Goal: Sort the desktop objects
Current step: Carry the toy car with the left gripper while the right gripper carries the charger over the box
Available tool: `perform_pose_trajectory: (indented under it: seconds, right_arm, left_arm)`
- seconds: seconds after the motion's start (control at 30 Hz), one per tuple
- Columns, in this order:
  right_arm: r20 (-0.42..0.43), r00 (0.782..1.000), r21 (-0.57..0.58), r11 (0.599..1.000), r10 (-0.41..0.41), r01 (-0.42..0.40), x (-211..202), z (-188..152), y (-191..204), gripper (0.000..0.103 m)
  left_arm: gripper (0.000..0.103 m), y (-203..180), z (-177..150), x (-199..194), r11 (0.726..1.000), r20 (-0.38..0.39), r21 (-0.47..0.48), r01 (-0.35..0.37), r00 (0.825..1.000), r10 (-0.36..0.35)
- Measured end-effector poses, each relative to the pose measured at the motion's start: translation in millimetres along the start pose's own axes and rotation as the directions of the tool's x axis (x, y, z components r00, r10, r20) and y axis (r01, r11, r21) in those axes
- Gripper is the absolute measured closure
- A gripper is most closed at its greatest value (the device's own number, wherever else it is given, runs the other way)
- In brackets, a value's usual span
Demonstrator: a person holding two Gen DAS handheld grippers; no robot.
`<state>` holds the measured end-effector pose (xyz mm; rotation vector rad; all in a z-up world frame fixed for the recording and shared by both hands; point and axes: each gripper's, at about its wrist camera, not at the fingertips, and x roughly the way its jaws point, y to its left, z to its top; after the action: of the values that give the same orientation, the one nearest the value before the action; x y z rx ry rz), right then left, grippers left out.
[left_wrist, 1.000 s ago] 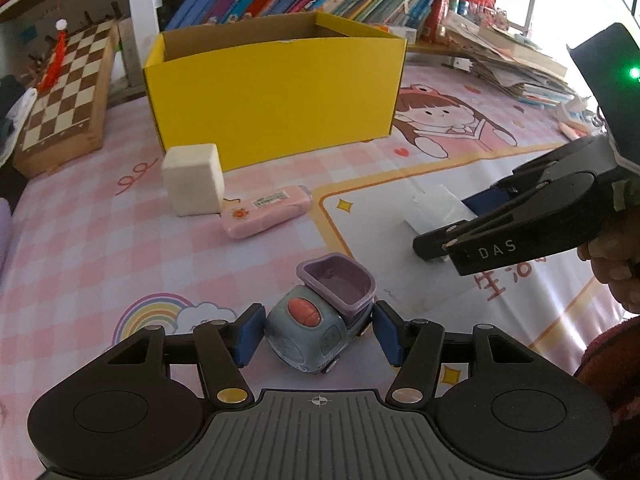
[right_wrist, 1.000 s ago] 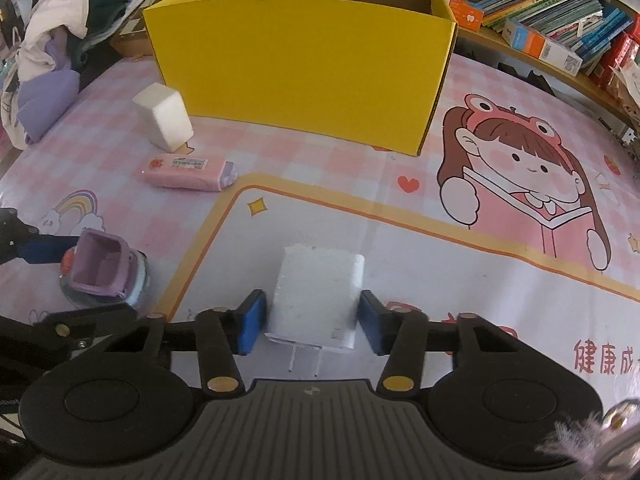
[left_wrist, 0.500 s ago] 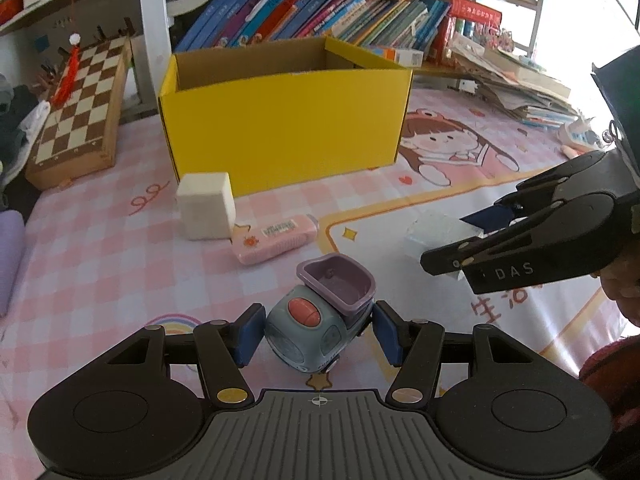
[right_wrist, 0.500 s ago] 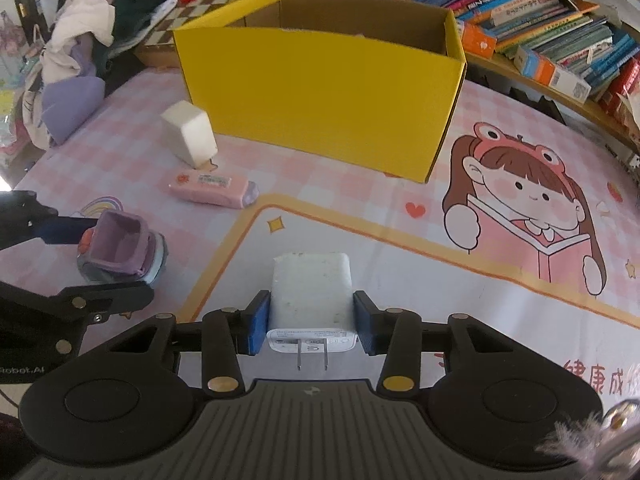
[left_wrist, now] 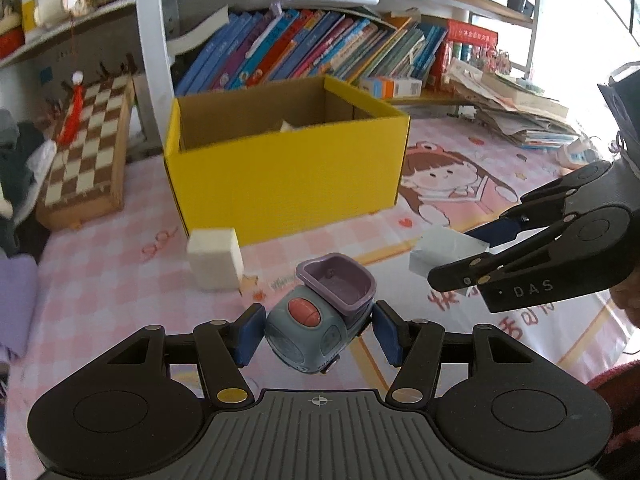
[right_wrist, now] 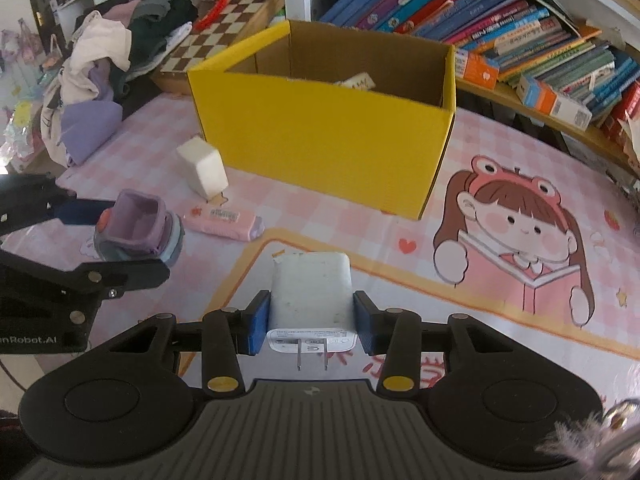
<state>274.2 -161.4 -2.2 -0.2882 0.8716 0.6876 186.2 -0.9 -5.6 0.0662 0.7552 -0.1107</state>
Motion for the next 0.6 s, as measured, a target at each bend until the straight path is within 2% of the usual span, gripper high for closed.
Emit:
perform_pose_trajectory:
  seconds: [0.3,0.6]
  right_arm:
    - [0.095,0.995,-0.021,1.0,0.019,-0.018,-21,33,-11,0.062]
    - [0.197,0.98,-0.054,0.999,0.014,-0.003,-30,78,-31,0.062]
  left_arm:
    - [0.045,3,30,-10,0.998,0.076,0.05,-0.028,0.997,0.024]
    - [0.045,12,69,-11,0.992,0.164,0.102,-0.073,0.985,0.056]
